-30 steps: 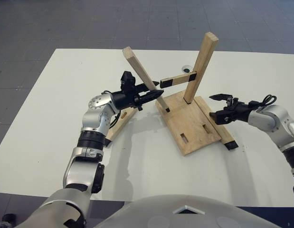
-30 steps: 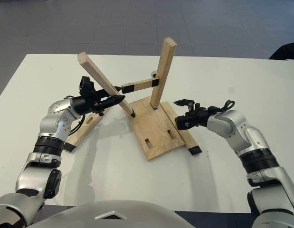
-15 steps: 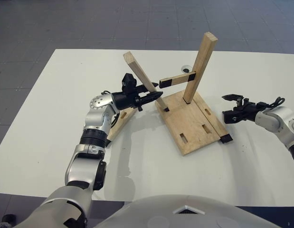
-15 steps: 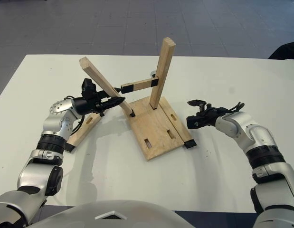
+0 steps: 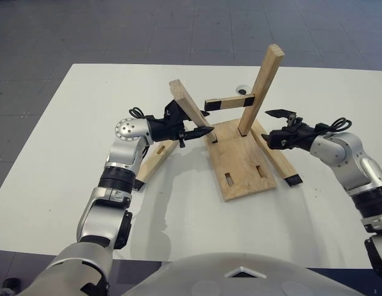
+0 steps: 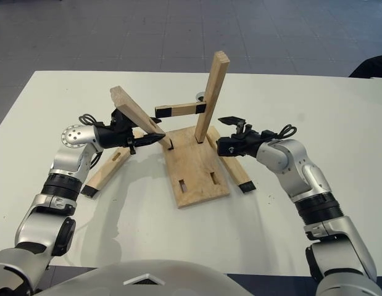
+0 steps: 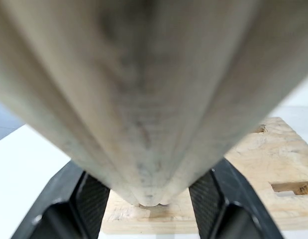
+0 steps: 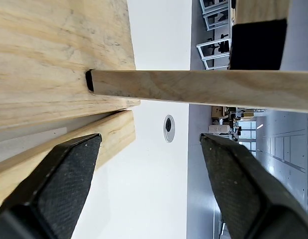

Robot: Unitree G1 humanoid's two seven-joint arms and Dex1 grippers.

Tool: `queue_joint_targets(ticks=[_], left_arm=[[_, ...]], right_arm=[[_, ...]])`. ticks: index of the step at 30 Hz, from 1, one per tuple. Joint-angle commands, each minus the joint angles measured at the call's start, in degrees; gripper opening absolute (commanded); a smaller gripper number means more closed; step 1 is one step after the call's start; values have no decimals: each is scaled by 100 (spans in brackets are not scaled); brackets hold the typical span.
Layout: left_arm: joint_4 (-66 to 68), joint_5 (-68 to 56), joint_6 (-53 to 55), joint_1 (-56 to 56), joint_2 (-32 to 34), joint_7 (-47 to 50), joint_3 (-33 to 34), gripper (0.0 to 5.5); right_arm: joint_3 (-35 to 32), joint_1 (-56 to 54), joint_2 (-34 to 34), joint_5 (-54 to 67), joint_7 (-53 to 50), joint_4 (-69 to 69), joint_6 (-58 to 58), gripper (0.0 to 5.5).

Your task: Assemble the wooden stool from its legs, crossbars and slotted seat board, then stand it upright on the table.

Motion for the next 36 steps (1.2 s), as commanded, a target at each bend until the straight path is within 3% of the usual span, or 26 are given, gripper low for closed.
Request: queue_joint_targets(ticks=[1, 7, 21, 30, 36], left_arm=[[382, -71, 818, 263, 201, -97, 108, 205], [137, -183, 1236, 370, 144, -239, -59, 205], [206, 174, 977, 76, 216, -17, -344, 205], [336, 193, 884, 10, 203, -7, -371, 205], [658, 140, 1191, -40, 224, -241, -401, 204]], right_arm=[[2, 172, -1, 14, 103, -104, 61, 365], [141, 291, 152, 128, 317, -296, 41, 365], [140, 139, 221, -108, -15, 460, 179, 365], [553, -431, 917, -316, -364, 1395, -122, 365], [627, -490, 955, -357, -428, 1491, -193, 365]])
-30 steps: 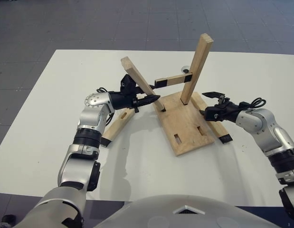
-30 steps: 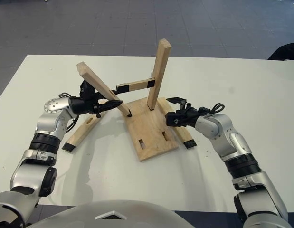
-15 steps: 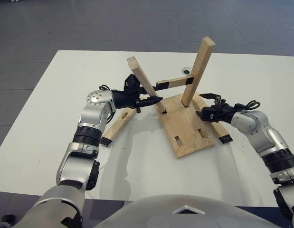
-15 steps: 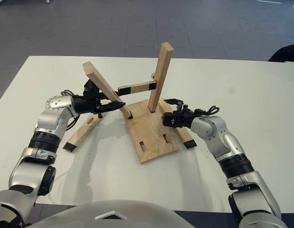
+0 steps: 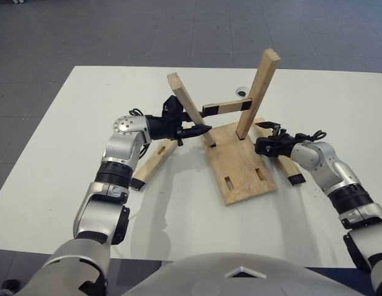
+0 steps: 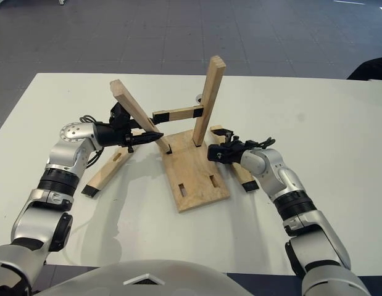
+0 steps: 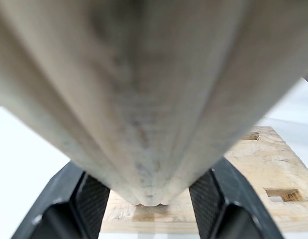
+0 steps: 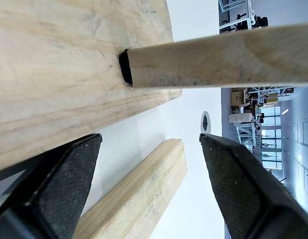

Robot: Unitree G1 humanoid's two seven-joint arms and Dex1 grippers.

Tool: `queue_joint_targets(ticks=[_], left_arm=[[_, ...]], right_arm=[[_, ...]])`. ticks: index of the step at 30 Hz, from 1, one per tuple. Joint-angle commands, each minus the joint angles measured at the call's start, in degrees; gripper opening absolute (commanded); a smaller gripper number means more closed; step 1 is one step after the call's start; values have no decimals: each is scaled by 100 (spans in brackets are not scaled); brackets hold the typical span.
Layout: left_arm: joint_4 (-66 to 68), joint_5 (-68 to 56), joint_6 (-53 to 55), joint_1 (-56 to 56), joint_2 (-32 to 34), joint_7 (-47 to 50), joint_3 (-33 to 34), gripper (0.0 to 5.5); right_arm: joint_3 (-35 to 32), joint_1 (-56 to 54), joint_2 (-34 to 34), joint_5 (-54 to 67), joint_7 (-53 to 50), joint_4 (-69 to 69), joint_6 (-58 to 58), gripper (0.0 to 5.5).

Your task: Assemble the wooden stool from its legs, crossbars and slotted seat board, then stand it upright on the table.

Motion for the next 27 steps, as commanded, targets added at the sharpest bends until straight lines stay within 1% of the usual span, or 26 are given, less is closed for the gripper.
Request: queue_joint_targets(ticks=[1, 3, 7, 10, 13, 16, 18, 19, 23, 26, 27], left_arm=[[433, 371, 475, 250, 64, -152, -307, 204], [490, 407, 637, 175, 62, -211, -374, 204], [473, 842, 580, 2, 178, -154, -758, 204], [449, 910, 918, -171, 195, -71, -951, 204], [627, 734, 1417, -287, 171, -23, -908, 204], [622, 699, 1744, -265, 292, -195, -987, 204], [571, 709, 1772, -224, 314, -194, -1010, 204], [537, 679, 1778, -190, 302, -163, -976, 204], [103, 501, 1789, 220, 357, -14, -812, 204], [-281, 384, 1715, 514, 335, 229, -681, 204], [-401, 352, 1721, 602, 307, 342, -639, 204]], right_arm=[[146, -53, 169, -16, 29, 28, -156, 365], [154, -50, 169, -18, 14, 42, -158, 365], [166, -33, 174, -8, -18, 42, -140, 365], [156, -7, 183, 6, -37, -15, -104, 365], [156, 20, 189, 12, -42, -86, -92, 365], [84, 124, 185, 75, -29, -282, 7, 365], [-221, 305, 268, 382, 5, -644, 465, 365], [-475, 438, 314, 607, 36, -921, 841, 365], [-1954, 891, 528, 1752, 158, -2752, 3062, 365], [-2733, 510, 795, 2241, -150, -3731, 4339, 314], [-2845, 210, 891, 2329, -271, -4045, 4577, 295]])
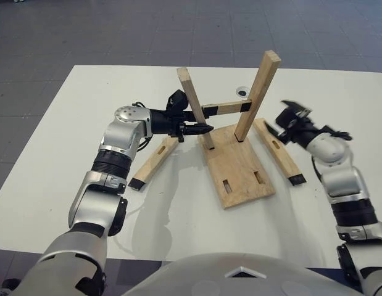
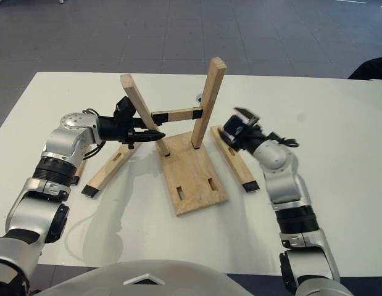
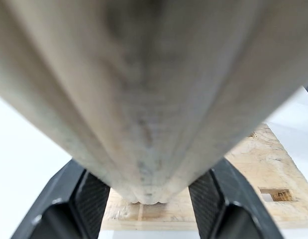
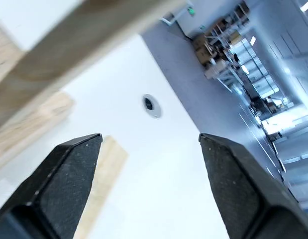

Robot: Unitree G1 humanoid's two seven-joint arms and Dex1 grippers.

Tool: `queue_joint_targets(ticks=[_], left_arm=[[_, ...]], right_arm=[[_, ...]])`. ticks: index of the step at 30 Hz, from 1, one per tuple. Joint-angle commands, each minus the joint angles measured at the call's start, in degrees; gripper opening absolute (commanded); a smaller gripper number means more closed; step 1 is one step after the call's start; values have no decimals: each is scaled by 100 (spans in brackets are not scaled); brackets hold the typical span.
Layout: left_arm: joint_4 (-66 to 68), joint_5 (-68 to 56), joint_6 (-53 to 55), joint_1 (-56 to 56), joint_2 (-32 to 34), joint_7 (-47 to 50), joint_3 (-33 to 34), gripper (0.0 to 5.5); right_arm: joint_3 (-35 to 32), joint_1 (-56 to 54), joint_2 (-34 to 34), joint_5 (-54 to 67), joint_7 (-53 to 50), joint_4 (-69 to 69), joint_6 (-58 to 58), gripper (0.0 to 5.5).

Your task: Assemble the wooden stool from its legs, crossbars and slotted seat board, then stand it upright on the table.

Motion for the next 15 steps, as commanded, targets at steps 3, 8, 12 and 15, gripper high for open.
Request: queue_joint_targets(ticks=[3, 8, 12, 15], left_arm=[[-382, 326, 449, 1119, 19, 586, -210, 204], [-702, 336, 415, 1279, -4, 797, -224, 204], [-888, 291, 492, 1322, -6, 837, -255, 204], [-935, 269, 521, 1327, -2, 861, -239, 204]], right_arm=[[-133, -1615, 573, 546, -315, -1466, 1342, 247], [1071, -2224, 950, 672, 124, -1096, 1196, 166], [1557, -2287, 1034, 653, 371, -341, 880, 96], [1722, -2149, 1082, 910, 745, 107, 993, 38]])
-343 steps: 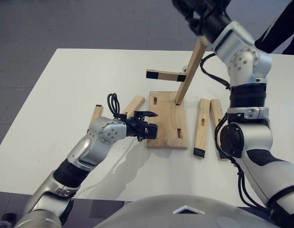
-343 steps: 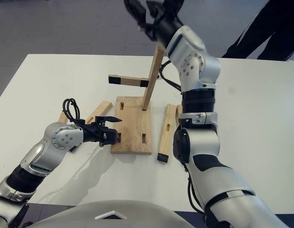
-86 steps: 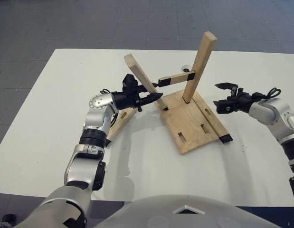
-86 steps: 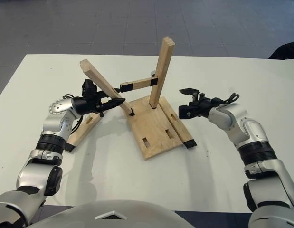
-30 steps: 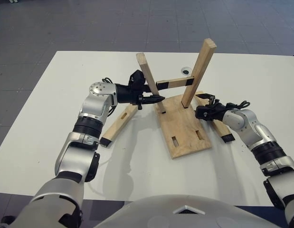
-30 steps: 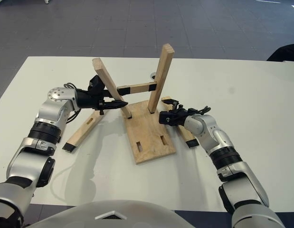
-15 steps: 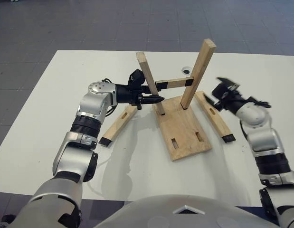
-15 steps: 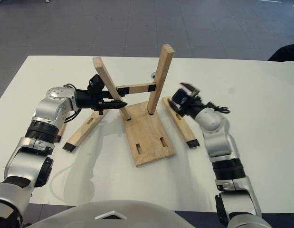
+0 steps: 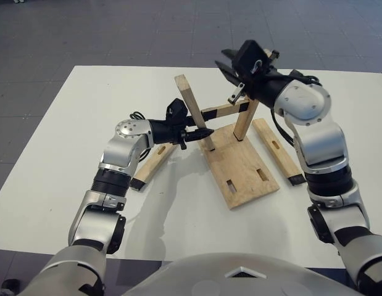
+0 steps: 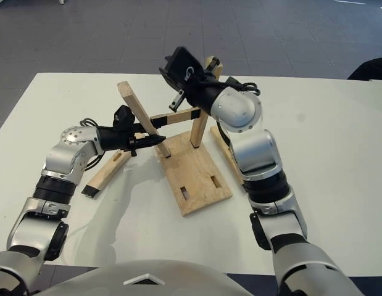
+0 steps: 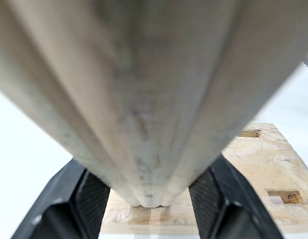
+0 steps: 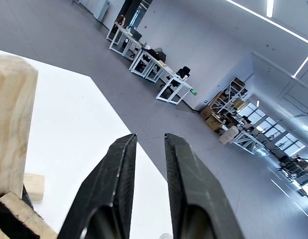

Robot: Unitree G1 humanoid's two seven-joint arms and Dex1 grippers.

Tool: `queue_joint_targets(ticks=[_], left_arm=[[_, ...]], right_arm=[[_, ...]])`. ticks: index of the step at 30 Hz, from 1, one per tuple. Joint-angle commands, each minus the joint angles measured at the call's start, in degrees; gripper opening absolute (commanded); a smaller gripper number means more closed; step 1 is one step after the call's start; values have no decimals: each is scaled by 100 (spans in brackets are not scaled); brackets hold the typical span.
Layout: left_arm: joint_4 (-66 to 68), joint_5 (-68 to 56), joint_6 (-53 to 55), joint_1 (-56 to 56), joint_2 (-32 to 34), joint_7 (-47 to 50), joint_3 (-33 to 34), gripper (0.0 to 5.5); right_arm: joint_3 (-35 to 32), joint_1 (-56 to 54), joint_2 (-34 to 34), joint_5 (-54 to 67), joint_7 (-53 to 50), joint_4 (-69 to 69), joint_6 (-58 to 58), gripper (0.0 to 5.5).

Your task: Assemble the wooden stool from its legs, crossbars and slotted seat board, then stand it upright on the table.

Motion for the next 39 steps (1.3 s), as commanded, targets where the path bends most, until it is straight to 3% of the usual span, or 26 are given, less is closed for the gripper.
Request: queue_joint_targets(ticks=[1, 5, 9, 16, 25, 30, 34, 39], left_arm=[[241, 340, 477, 504, 31, 51, -367, 204], [195, 334, 503, 451, -34, 132, -366, 204], [93, 270, 576, 408, -75, 195, -326, 204], [-77, -31, -381, 664, -423, 686, 528, 204], [-176, 556, -1898, 1643, -146, 521, 164, 205], [-74, 647, -1989, 1530, -155, 602, 18, 205], [-99, 633, -1960, 1495, -192, 642, -61, 205], [-127, 626, -1932, 1512, -177, 630, -91, 205]], right_arm=[[170, 122, 61, 354, 507, 486, 232, 23], [174, 248, 19, 763, 975, 1232, 1265, 10], [215, 209, -84, 685, 875, 1738, 1434, 10], [79, 438, -124, 745, 714, 1837, 1407, 10], [35, 340, -194, 843, 632, 1939, 1302, 10], [-501, 34, 283, 1335, 352, 751, 848, 10], [-420, -432, 214, 905, 110, 6, -207, 10], [-151, -55, -58, 937, 502, 165, -2, 10]])
